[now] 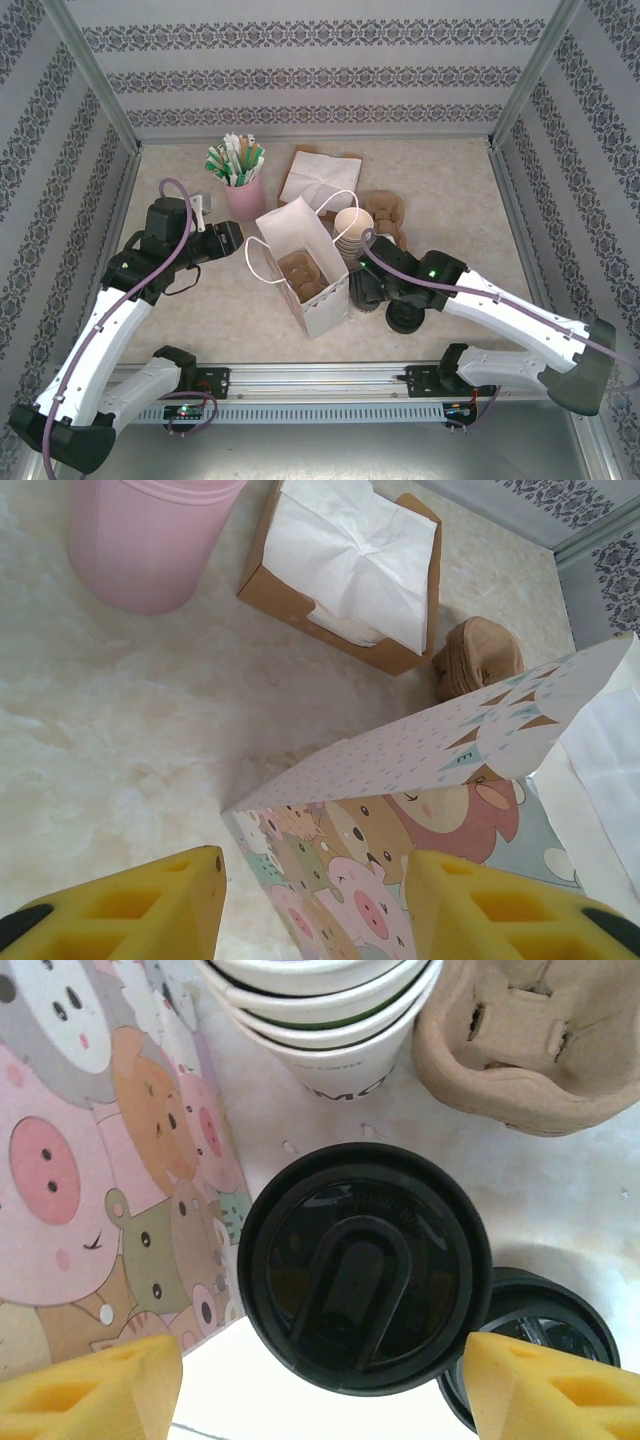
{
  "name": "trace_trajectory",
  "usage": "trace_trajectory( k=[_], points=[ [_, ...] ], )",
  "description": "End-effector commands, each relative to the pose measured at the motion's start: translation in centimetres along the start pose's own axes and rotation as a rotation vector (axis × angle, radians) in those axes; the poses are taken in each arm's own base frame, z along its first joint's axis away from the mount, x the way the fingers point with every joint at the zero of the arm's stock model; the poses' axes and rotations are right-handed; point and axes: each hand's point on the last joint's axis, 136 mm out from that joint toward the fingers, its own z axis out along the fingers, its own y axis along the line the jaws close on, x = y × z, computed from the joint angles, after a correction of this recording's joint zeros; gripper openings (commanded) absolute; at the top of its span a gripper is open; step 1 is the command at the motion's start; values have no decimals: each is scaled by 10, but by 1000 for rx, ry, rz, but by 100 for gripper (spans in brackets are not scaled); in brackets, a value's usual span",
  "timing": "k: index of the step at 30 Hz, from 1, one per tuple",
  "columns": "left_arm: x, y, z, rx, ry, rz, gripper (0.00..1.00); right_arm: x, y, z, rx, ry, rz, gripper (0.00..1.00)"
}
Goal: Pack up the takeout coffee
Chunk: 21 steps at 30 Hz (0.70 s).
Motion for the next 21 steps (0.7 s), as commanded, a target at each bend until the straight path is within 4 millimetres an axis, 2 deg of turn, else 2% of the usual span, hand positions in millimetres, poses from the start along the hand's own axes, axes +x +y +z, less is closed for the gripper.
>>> trace_trajectory(
  k=[1,13,21],
  points=[
    [-1,0,-1,5,-16,-9,52,1,-11,7,31,8,24,75],
    [0,-1,1,10,-7,-11,52,5,-4,22,-9,46,24,84],
    [2,0,2,10,-3,-15,52,8,-12,30,51,66,11,84]
  ],
)
